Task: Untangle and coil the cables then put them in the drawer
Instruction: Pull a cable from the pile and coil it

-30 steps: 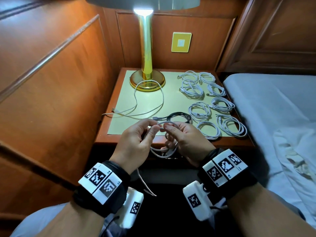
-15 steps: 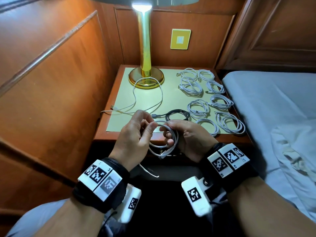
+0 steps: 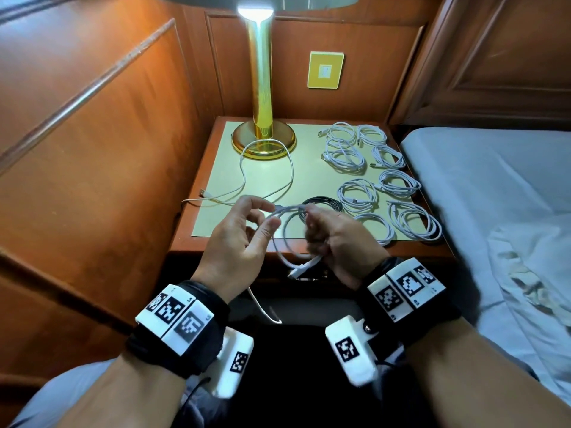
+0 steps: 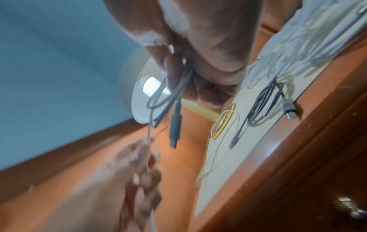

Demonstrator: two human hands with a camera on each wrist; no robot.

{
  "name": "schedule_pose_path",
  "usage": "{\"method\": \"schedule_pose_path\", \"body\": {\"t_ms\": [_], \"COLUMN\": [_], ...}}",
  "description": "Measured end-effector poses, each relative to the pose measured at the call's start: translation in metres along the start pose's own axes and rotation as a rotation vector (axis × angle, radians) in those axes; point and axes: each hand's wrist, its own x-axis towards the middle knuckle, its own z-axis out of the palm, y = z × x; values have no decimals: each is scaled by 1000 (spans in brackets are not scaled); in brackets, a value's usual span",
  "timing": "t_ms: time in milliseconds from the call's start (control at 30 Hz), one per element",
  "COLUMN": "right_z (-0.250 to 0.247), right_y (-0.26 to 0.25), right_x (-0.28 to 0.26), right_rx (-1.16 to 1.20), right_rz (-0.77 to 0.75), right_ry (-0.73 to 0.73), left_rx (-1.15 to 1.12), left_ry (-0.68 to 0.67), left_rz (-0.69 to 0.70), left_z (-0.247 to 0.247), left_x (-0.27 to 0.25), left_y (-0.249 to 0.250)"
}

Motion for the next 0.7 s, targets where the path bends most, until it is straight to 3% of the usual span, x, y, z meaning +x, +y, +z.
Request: {"method": "schedule_pose_path", "body": {"t_ms": [133, 267, 367, 500, 567, 700], "right_z": [-27, -38, -31, -23, -22, -20], "right_y": [-18, -22, -14, -5, 1, 9], "right_x": [4, 3, 3, 4, 6, 6], "right_rx": [292, 295, 146, -188, -373, -826], "right_rz": [-1, -75, -170, -354, -422, -414], "right_ry": [196, 283, 288, 209, 163, 40], "left_rx": [99, 304, 417, 418, 362, 233], "left_ry": [134, 223, 121, -201, -294, -197], "left_rz": [-16, 33, 32, 80, 161, 318], "left_z": [-18, -29, -20, -8, -6, -6], "left_x": [9, 11, 5, -2, -4, -4], "left_y": [-13, -18, -16, -9, -2, 1]}}
